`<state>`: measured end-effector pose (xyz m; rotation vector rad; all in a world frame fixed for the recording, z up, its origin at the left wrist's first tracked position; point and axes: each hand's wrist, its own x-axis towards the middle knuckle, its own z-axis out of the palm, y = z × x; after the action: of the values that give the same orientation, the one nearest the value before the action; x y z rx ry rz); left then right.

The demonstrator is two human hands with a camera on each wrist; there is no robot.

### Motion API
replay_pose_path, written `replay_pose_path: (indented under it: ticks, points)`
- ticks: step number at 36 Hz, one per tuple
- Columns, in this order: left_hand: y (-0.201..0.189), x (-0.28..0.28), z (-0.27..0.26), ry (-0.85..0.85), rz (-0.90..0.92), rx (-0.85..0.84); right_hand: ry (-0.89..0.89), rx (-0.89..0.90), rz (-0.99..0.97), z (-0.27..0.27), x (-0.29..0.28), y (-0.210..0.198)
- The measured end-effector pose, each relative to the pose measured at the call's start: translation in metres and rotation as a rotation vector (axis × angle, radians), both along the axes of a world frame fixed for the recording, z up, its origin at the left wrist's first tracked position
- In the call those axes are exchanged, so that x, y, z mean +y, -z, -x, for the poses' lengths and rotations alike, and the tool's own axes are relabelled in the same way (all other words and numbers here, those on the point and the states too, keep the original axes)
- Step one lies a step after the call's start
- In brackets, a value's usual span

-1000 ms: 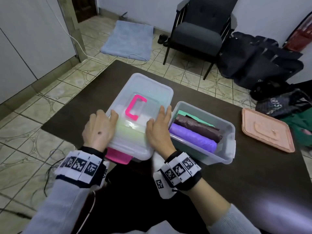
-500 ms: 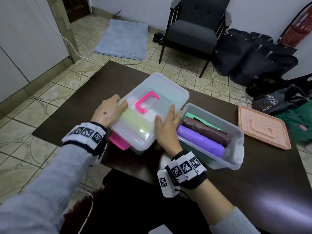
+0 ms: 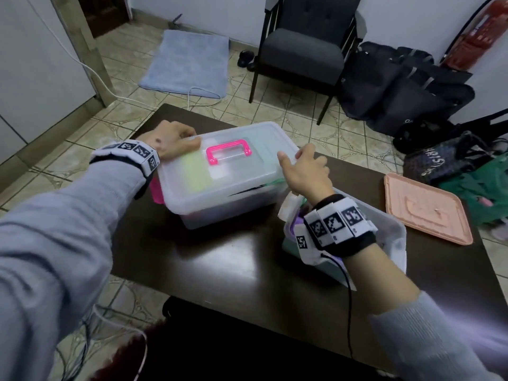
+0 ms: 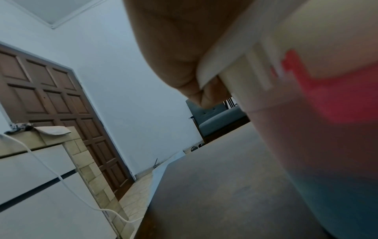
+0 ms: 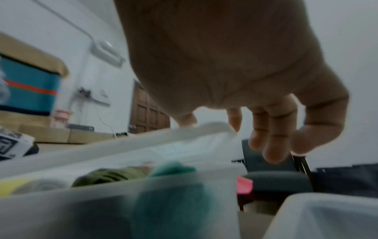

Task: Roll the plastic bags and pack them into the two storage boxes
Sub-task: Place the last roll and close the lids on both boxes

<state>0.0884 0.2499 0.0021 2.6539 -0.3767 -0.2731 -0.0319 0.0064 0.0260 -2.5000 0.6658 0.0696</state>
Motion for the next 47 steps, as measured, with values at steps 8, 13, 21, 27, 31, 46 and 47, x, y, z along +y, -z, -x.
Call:
replay_pose_path:
  ticks: [8, 13, 21, 27, 31, 46, 47]
  points:
    - [-0.002, 0.002, -0.013, 0.070, -0.087, -0.051, 0.009, 0.096, -0.234, -0.035, -0.009, -0.003]
    - [-0.003, 0.003, -0.022, 0.092, -0.124, -0.070, -0.062, 0.187, -0.254, -0.026, -0.005, -0.002]
    - [-0.012, 0.008, -0.021, 0.227, -0.345, -0.283, 0.005, 0.175, -0.506, 0.007, 0.006, 0.018]
    - [-0.023, 0.017, 0.002, 0.136, -0.275, -0.206, -0.018, 0.191, -0.430, 0.015, 0.007, 0.011]
    - [-0.041, 0.012, 0.037, 0.088, -0.232, -0.322, 0.009, 0.138, -0.258, 0.011, 0.005, 0.010]
    - [0.017, -0.051, 0.086, -0.128, -0.239, -0.098, 0.074, 0.108, -0.305, 0.012, 0.010, 0.017]
    - [0.018, -0.050, 0.088, -0.132, -0.235, -0.099, 0.077, 0.105, -0.325, 0.013, 0.010, 0.018]
